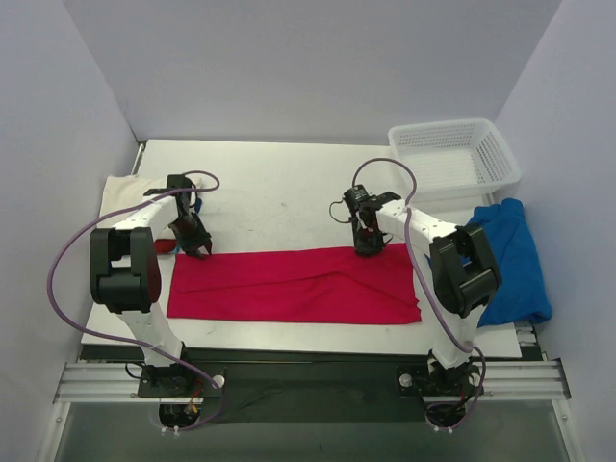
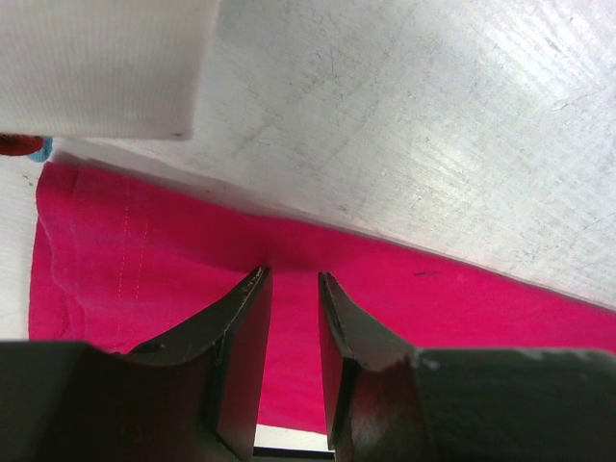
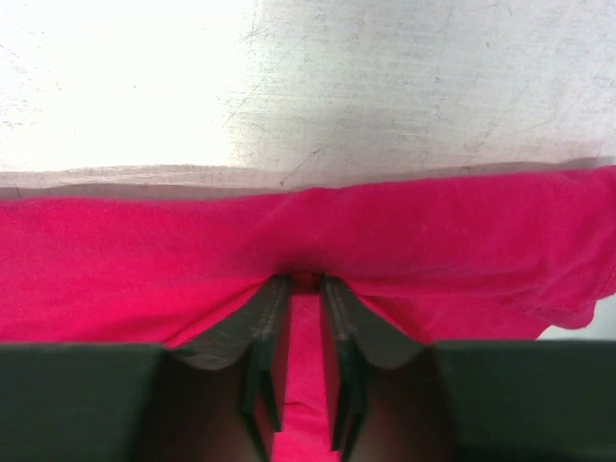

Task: Fold and stack the t-shirts
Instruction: Fold the other side of the tshirt into a rectangle

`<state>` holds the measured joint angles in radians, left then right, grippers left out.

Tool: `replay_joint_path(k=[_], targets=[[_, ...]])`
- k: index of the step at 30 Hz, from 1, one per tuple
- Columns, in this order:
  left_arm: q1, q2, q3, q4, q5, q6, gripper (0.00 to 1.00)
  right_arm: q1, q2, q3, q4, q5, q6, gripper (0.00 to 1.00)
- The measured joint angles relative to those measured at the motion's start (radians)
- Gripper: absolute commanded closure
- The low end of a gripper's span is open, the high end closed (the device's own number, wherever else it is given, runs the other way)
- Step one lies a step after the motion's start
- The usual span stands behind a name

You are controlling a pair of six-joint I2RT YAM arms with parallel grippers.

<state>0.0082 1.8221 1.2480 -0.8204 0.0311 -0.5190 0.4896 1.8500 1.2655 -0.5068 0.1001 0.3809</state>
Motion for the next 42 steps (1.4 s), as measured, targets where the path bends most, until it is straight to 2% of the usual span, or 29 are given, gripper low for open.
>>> replay_joint_path(k=[5,16,26,36,42], targets=[[0.000,0.000,0.000,0.000,0.000,0.000,0.64,-0.005,0.018,-0.002,0.010,-0.011,0.000,1.00],[0.000,0.000,0.016,-0.004,0.000,0.003,0.64,0.012,-0.029,-0.062,0.013,-0.010,0.016,1.00],[0.000,0.012,0.016,-0.001,0.000,0.005,0.65,0.161,-0.227,-0.167,-0.036,-0.003,0.060,1.00],[0.000,0.033,0.016,0.002,0.000,0.007,0.65,0.263,-0.279,-0.299,-0.087,0.010,0.126,1.00],[0.000,0.040,0.016,0.002,0.000,0.007,0.66,0.336,-0.307,-0.317,-0.094,0.050,0.151,1.00]])
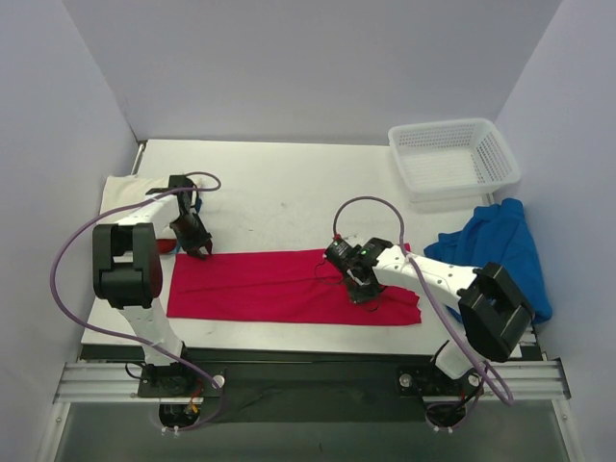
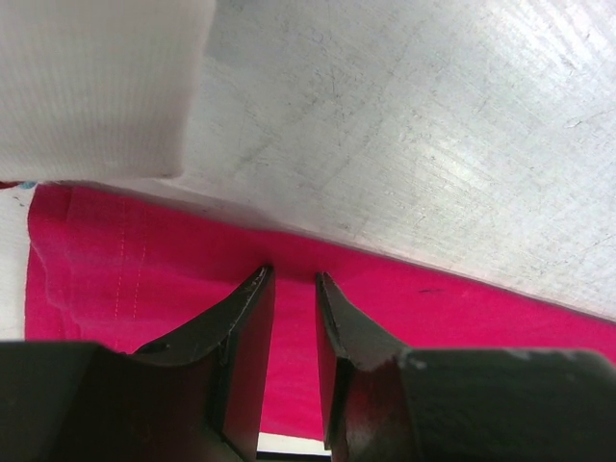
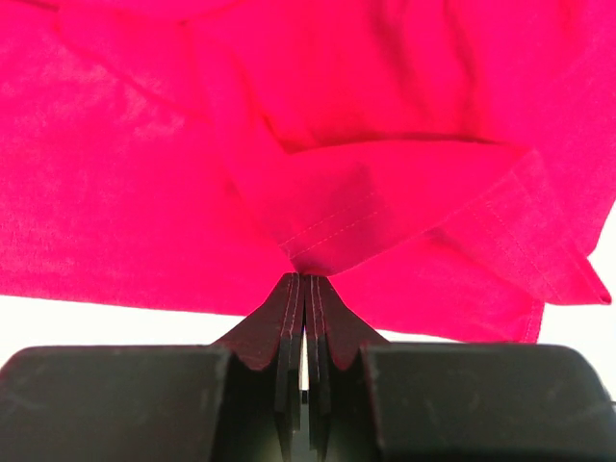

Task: Fold and stack the t-shirts
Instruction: Fold the other side of the tshirt into a rectangle

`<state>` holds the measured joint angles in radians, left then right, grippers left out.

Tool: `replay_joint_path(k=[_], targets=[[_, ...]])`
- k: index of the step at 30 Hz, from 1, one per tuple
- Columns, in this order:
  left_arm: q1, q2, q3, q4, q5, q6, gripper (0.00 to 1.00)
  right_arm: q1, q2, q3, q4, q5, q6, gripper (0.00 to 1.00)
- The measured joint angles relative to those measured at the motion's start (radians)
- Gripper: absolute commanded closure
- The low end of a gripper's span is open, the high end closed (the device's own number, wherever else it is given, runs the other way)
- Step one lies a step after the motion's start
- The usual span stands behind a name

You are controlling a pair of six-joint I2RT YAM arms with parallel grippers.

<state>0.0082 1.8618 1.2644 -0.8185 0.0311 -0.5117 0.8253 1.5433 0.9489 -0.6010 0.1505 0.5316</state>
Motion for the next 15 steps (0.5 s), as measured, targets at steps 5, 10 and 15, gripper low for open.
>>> replay_joint_path(k=[5,10,15], targets=[[0.000,0.002,0.000,0.000,0.000,0.000,0.66,0.061,0.003,0.000,-0.001,0.057,-0.001,1.00],[0.000,0.006,0.006,0.000,0.000,0.000,0.67,0.093,0.042,0.015,-0.005,0.104,-0.019,1.00],[0.000,0.021,0.024,0.001,0.000,0.000,0.68,0.106,0.117,0.086,-0.010,0.149,-0.062,1.00]])
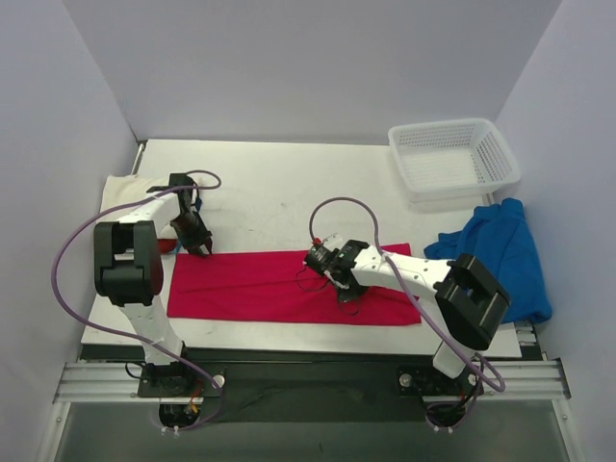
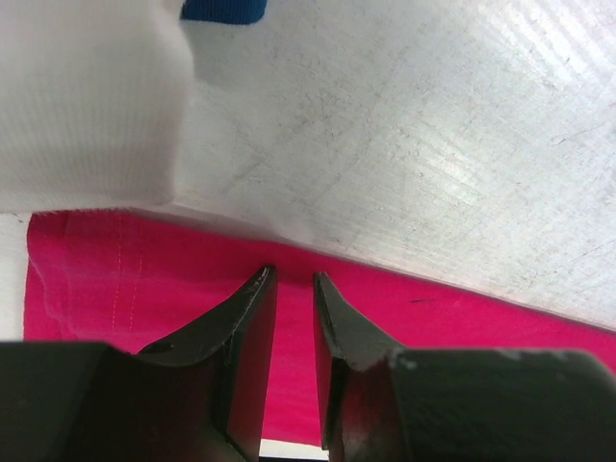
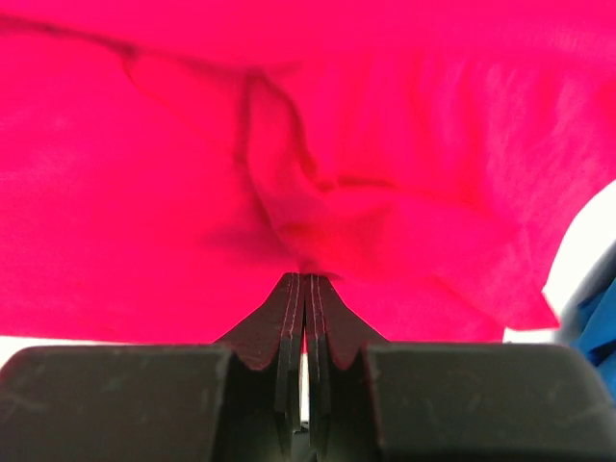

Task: Fold and stack the t-shirts
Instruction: Fold the other side of the tshirt into a rectangle

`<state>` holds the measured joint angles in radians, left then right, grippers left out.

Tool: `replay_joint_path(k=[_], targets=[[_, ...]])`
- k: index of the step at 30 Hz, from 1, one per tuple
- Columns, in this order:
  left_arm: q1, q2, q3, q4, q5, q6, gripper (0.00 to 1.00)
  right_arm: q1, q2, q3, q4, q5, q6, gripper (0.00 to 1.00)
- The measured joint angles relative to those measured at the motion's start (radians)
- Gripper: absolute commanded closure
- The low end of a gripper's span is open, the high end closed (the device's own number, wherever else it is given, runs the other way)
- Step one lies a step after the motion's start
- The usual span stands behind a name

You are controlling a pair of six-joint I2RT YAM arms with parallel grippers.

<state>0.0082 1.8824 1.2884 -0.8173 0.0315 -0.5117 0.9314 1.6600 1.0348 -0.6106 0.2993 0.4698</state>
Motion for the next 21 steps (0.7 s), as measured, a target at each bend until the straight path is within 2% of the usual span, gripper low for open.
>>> replay_joint_path(k=[7,21], targets=[[0.000,0.002,0.006,0.000,0.000,0.001,0.68,0.008,0.060,0.080,0.003,0.037,-0.048,1.00],[0.000,0.034,0.035,-0.002,0.000,0.004,0.69,0.039,0.038,0.041,0.005,0.037,-0.081,1.00]])
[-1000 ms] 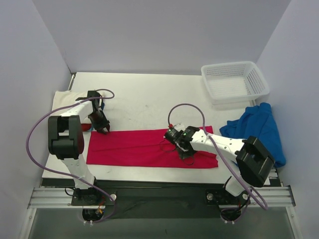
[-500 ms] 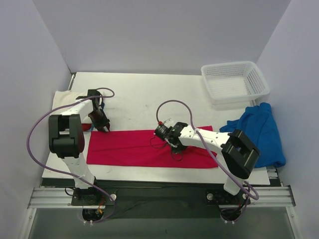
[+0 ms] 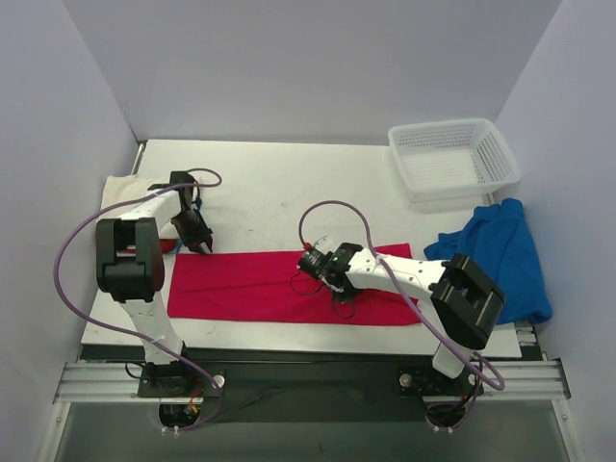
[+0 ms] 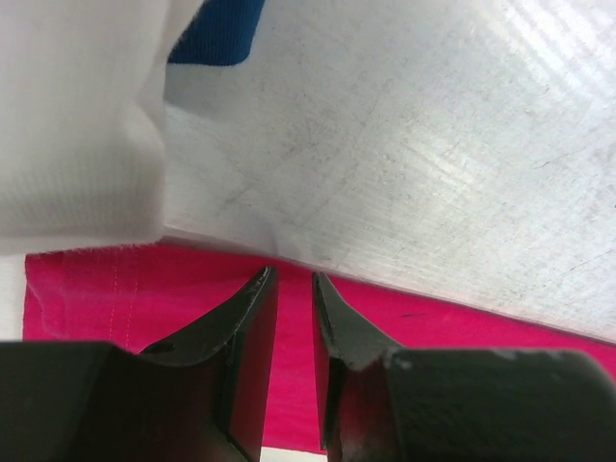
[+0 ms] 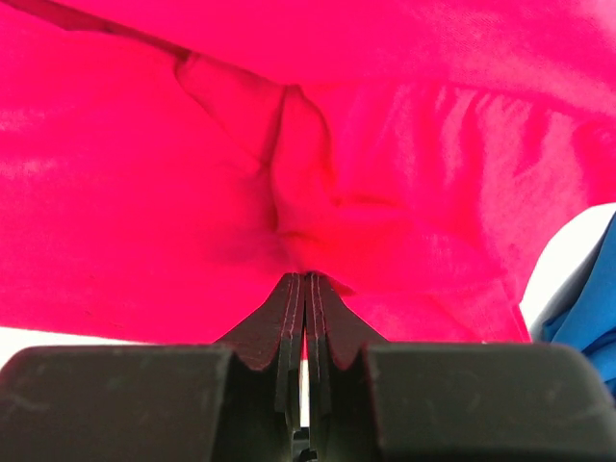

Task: Fold and stack the t-shirts
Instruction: Fold the other side of the tshirt into a rectangle, then rotate the tshirt 90 degrees

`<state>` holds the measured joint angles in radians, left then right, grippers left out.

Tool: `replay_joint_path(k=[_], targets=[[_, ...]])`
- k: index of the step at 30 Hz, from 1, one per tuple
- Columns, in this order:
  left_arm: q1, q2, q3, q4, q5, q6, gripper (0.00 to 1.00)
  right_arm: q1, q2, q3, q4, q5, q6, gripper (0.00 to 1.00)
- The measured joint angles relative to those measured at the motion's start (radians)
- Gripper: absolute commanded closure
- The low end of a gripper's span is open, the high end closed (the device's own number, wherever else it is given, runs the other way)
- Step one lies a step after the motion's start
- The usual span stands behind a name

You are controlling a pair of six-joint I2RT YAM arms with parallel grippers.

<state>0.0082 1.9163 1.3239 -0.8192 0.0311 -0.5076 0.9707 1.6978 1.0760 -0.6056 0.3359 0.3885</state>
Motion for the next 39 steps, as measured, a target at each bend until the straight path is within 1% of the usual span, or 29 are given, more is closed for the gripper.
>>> replay_joint_path(k=[8,9,10,13,15,20,23,26,28,31,35,39], targets=[[0.000,0.011,0.034,-0.003,0.000,0.004,0.69,0.016,-0.102,-0.020,0.003,-0.002,0.010,1.00],[0.000,0.015,0.040,-0.004,-0.001,0.005,0.69,0.020,-0.124,-0.021,0.011,-0.002,0.004,0.96],[0.000,0.020,0.048,-0.005,-0.002,0.005,0.69,0.025,-0.148,-0.022,0.019,-0.003,0.001,0.84],[0.000,0.043,0.087,-0.016,-0.007,0.007,0.69,0.028,-0.224,-0.021,0.056,-0.003,-0.020,0.67],[0.000,0.060,0.119,-0.022,-0.009,0.008,0.69,0.031,-0.255,-0.021,0.081,0.002,-0.028,0.67],[0.000,0.076,0.164,-0.023,-0.012,0.014,0.69,0.013,-0.260,-0.021,0.123,0.033,-0.024,0.66],[0.000,0.079,0.165,-0.026,-0.012,0.016,0.69,-0.074,-0.245,-0.021,0.142,0.023,0.004,0.66],[-0.011,0.080,0.165,-0.027,-0.018,0.018,0.69,-0.213,-0.184,-0.016,0.144,0.006,0.045,0.66],[-0.024,0.080,0.164,-0.028,-0.019,0.021,0.69,-0.303,-0.117,0.008,0.124,-0.013,0.073,0.67],[-0.043,0.080,0.151,-0.025,-0.018,0.025,0.69,-0.394,-0.002,0.058,0.096,-0.039,0.103,0.67],[-0.053,0.080,0.117,-0.026,-0.018,0.034,0.69,-0.410,0.107,0.124,0.057,-0.068,0.122,0.67],[-0.052,0.079,0.101,-0.027,-0.019,0.048,0.69,-0.407,0.136,0.155,0.026,-0.097,0.148,0.67]])
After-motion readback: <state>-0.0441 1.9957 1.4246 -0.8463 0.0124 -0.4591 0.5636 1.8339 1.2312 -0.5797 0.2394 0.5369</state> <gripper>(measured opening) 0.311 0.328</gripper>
